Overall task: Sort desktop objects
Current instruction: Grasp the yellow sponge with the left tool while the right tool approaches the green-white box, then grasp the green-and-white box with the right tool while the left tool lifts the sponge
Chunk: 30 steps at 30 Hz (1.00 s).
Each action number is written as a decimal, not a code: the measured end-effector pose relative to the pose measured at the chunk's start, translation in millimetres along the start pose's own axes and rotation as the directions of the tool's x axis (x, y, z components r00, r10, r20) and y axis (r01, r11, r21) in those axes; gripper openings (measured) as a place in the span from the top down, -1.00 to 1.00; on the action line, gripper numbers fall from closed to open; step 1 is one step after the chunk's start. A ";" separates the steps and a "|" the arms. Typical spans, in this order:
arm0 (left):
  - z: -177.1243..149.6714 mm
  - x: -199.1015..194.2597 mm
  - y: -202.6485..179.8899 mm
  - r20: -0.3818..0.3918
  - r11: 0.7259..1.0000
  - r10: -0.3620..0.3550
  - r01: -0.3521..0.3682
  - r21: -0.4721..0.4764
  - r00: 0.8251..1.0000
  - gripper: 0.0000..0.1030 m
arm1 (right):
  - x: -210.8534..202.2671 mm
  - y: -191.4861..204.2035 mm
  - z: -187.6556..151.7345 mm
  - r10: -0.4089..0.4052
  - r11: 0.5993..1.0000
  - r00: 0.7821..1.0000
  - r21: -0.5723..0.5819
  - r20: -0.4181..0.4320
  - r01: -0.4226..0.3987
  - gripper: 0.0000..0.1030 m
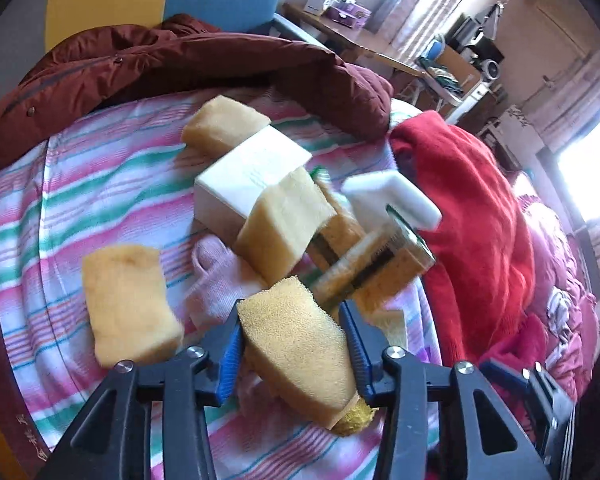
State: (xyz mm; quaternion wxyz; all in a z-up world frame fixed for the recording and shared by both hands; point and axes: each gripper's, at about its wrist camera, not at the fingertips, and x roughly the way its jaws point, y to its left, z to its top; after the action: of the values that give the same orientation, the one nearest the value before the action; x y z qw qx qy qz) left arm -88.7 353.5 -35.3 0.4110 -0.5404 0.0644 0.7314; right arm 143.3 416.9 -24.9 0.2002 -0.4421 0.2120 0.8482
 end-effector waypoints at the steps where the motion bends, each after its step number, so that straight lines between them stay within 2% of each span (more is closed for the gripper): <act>1: -6.0 -2.5 2.8 0.000 1.000 -0.014 0.014 -0.001 1.000 0.16 | 0.1 0.3 0.3 -0.003 1.000 1.000 -0.001 -0.001 0.003 -1.00; 6: -31.3 -17.8 14.1 0.030 0.998 -0.060 0.061 -0.015 0.998 0.20 | 4.3 -0.9 3.5 -0.008 1.000 1.000 0.011 -0.026 0.009 -0.99; 10: -51.5 -44.4 20.3 0.098 0.997 -0.080 0.079 0.010 0.992 0.22 | 10.7 -3.6 9.8 -0.017 0.999 0.999 0.029 -0.050 0.019 -0.98; 11: -54.7 -48.8 21.3 0.107 0.997 -0.075 0.075 0.012 0.991 0.22 | 13.5 -3.9 12.6 -0.018 0.999 0.998 0.029 -0.057 0.019 -0.98; 16: -74.8 -72.3 33.7 0.149 0.998 -0.055 0.054 0.016 0.987 0.22 | 33.0 -11.1 26.5 0.001 0.997 0.993 0.081 -0.121 0.009 -0.69; 22: -94.2 -94.8 46.2 0.193 0.999 -0.035 0.033 0.011 0.981 0.22 | 56.2 -21.7 42.2 -0.024 0.990 0.981 0.132 -0.195 0.050 -0.56; 27: -104.9 -118.3 54.9 0.243 1.000 -0.023 0.023 0.006 0.970 0.22 | 79.6 -23.5 47.4 -0.015 0.986 0.964 0.154 -0.267 0.058 -0.55; 29: -109.2 -126.9 59.2 0.259 1.000 -0.014 0.014 0.001 0.966 0.22 | 89.1 -22.7 46.7 -0.010 0.986 0.955 0.158 -0.296 0.060 -0.30; 30: -110.8 -130.4 62.0 0.264 1.000 -0.012 0.013 -0.003 0.964 0.22 | 90.6 -22.3 46.4 0.002 0.985 0.954 0.164 -0.301 0.049 -0.03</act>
State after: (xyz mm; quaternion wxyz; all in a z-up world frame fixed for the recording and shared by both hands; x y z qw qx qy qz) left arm -38.3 184.0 7.9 0.4193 -0.4392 0.0041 0.7945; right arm 76.3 474.1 -80.5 0.2129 -0.5494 0.3062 0.7477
